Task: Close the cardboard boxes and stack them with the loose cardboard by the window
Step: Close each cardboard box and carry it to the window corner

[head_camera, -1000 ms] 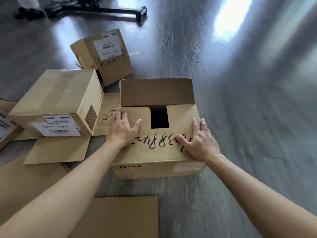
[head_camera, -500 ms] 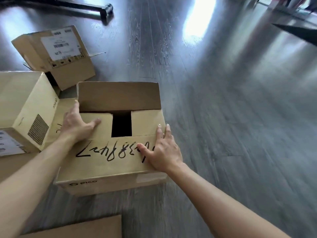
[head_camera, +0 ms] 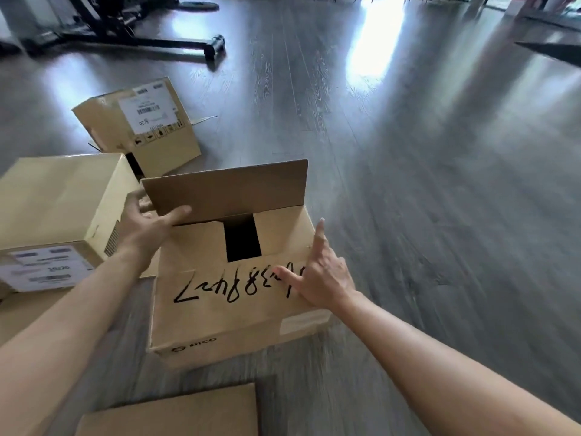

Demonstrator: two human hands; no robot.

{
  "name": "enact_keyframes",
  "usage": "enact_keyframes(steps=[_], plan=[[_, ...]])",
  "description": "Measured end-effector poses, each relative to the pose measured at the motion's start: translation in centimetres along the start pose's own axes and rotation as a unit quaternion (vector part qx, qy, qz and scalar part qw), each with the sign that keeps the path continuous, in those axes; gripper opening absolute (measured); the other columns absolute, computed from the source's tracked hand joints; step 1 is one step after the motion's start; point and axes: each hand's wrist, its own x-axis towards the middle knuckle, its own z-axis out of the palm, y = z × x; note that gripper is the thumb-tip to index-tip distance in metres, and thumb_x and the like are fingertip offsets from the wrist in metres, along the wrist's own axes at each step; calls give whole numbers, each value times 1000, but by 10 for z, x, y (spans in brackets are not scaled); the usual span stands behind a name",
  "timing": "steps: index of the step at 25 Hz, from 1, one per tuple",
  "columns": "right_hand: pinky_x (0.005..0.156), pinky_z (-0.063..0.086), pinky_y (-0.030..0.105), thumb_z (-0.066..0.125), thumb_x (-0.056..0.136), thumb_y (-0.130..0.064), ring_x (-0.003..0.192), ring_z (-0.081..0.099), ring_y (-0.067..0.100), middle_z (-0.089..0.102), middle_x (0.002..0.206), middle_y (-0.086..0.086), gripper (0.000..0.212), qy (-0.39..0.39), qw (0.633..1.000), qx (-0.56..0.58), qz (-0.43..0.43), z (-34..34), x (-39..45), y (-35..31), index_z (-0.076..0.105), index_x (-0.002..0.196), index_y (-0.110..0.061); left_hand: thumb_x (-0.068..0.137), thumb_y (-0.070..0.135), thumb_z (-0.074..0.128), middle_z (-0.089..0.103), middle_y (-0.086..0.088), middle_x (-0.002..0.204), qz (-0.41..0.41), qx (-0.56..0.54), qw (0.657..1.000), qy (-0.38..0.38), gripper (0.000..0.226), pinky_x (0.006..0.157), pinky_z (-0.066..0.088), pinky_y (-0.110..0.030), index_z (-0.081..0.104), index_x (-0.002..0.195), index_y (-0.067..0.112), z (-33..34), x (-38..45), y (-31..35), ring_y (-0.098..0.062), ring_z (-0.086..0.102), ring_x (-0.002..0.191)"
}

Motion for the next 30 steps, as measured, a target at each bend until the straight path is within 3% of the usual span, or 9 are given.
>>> enact_keyframes(steps=[4, 8, 10, 12, 14, 17, 24, 27, 30], plan=[[107, 41, 53, 53, 67, -88, 144, 32, 41, -1, 165, 18, 140, 25, 995, 91, -43, -2, -11, -5, -50, 136, -24, 73, 53, 83, 62, 3, 114, 67, 146, 986, -36, 58, 93, 50, -40, 58, 120, 32, -33, -37, -7, -25, 59, 112], [95, 48, 51, 54, 62, -90, 129, 51, 42, -15, 164, 17, 142, 51, 994, 90, -45, -1, -25, -10, -47, 140, -27, 73, 75, 51, 63, -5, 133, 136, 342, 927, -77, 75, 95, 48, -44, 63, 130, 28, -44, -71, -9, -29, 53, 119], [97, 49, 52, 39, 57, -98, 134, 48, 39, -22, 163, 13, 136, 47, 995, 81, -39, -2, -31, -14, -45, 140, -33, 76, 82, 31, 48, -4, 151, 137, 441, 883, -86, 87, 105, 38, -47, 52, 143, 31, -44, -84, -13, -29, 41, 134], [99, 47, 51, 35, 62, -97, 136, 46, 38, -22, 163, 11, 126, 29, 998, 43, -22, -4, -33, -13, -38, 145, -37, 77, 87, 18, 19, -3, 166, 128, 510, 840, -132, 95, 117, 21, -51, 30, 155, 35, -37, -100, -26, -26, 19, 150], [102, 45, 49, 32, 68, -95, 138, 43, 36, -12, 165, 8, 114, -16, 1000, -5, 1, -4, -31, -12, -16, 155, -39, 81, 88, 15, -10, 2, 168, 108, 528, 822, -183, 93, 123, 7, -54, 2, 159, 39, -28, -116, -44, -22, -5, 155], [103, 44, 46, 28, 71, -95, 139, 41, 34, 2, 166, 8, 104, -55, 998, -36, 22, -7, -29, -12, 5, 157, -40, 86, 84, 14, -29, 3, 163, 82, 519, 826, -203, 89, 124, -4, -53, -15, 157, 39, -23, -122, -49, -20, -22, 152], [103, 44, 46, 26, 71, -95, 136, 45, 34, 8, 164, 8, 104, -64, 996, -42, 35, -11, -33, -15, 6, 157, -41, 88, 83, 11, -30, 1, 162, 77, 525, 822, -207, 88, 121, -12, -48, -14, 158, 36, -25, -123, -44, -23, -24, 151], [100, 45, 46, 30, 82, -87, 131, 49, 35, 19, 161, 8, 92, -58, 997, -33, 29, -11, -32, -15, 11, 157, -38, 90, 80, 9, -24, 2, 165, 58, 498, 843, -196, 79, 123, -8, -51, -6, 158, 43, -26, -123, -42, -24, -20, 152], [102, 43, 47, 32, 90, -76, 129, 51, 35, 40, 152, 11, 89, -33, 997, 8, 72, -15, -25, -11, 10, 159, -25, 89, 79, 13, -14, 1, 167, -2, 433, 884, -175, 72, 122, 7, -57, 4, 155, 52, -27, -119, -41, -31, -4, 154]])
